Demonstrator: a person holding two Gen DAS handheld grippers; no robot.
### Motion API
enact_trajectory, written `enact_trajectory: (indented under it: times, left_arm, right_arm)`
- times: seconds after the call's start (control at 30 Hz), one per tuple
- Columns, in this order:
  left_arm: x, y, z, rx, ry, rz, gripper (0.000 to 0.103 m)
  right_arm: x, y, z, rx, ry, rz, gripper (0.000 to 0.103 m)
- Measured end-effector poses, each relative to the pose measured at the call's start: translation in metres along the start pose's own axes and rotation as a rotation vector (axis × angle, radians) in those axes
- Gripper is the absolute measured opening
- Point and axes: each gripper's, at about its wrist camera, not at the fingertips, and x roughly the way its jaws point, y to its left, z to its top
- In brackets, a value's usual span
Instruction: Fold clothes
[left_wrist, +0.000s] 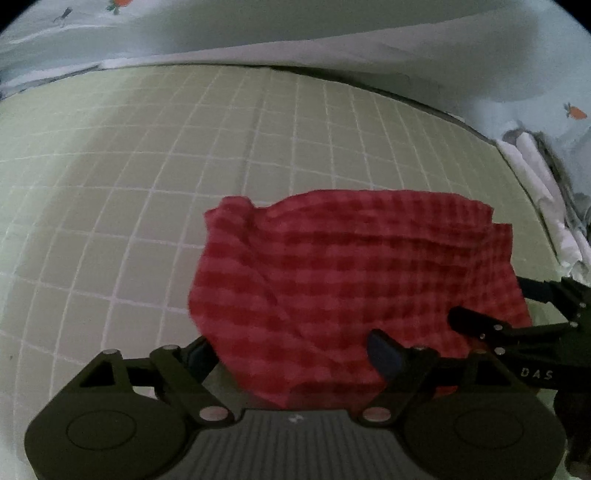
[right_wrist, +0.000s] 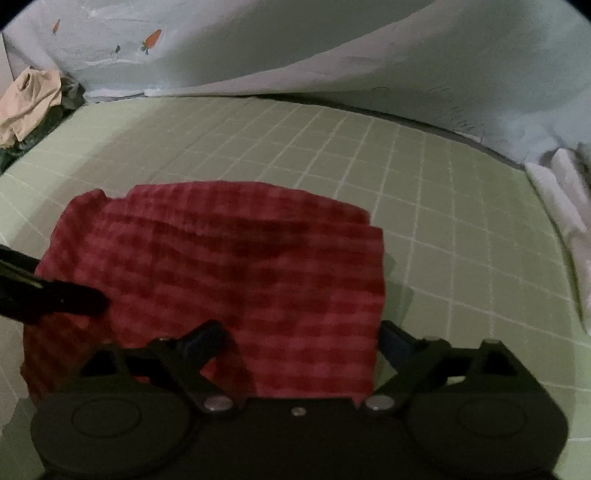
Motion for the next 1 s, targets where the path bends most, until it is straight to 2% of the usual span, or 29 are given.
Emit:
enact_trajectory:
  times: [0.17,0.27,0.33,0.37,0.4,0.43,0.47,0.5,0.53,0.57,0.67,1.0]
  left_arm:
    - [0.007,-0.012,0.006,0.092,-0.033,0.025,0.088]
    - [0.009,-0.016,0.009,0.108,-0.051,0.003,0.085]
    - [0.01,-0.018,0.009,0.121,-0.068,-0.016,0.077]
    - [0.01,-0.019,0.009,0.124,-0.075,-0.028,0.074]
    - [0.009,-0.019,0.01,0.121,-0.079,-0.045,0.063]
    - [0.008,-0.019,0.01,0.118,-0.084,-0.063,0.048]
    - [0.008,-0.019,0.011,0.104,-0.08,-0.092,0.04]
    - [0.009,-0.018,0.011,0.075,-0.066,-0.136,0.02]
    - [0.008,-0.016,0.01,0.048,-0.053,-0.163,0.014]
    - [0.006,-0.016,0.008,0.028,-0.047,-0.171,0.014]
    - [-0.009,-0.02,-0.003,0.06,-0.046,-0.171,0.012]
    - [-0.079,-0.02,-0.043,0.152,-0.101,-0.217,0.011]
  right_arm:
    - [0.01,0.001,0.003,-0.007,-0.004,0.029,0.097]
    - [0.021,0.001,0.011,0.014,-0.016,0.059,0.097]
    - [0.025,0.003,0.016,0.022,-0.028,0.048,0.093]
    - [0.027,0.004,0.019,0.029,-0.036,0.061,0.086]
    - [0.027,0.006,0.021,0.034,-0.044,0.073,0.081]
    - [0.026,0.009,0.023,0.03,-0.041,0.084,0.068]
    - [0.025,0.013,0.024,0.026,-0.038,0.095,0.05]
    - [0.024,0.016,0.026,0.023,-0.034,0.106,0.042]
    - [0.023,0.02,0.028,0.02,-0.03,0.117,0.027]
    - [0.023,0.023,0.029,0.026,-0.021,0.128,0.02]
    - [0.014,0.033,0.025,0.053,-0.004,0.124,0.015]
    - [-0.057,0.068,-0.01,0.123,-0.073,0.068,0.013]
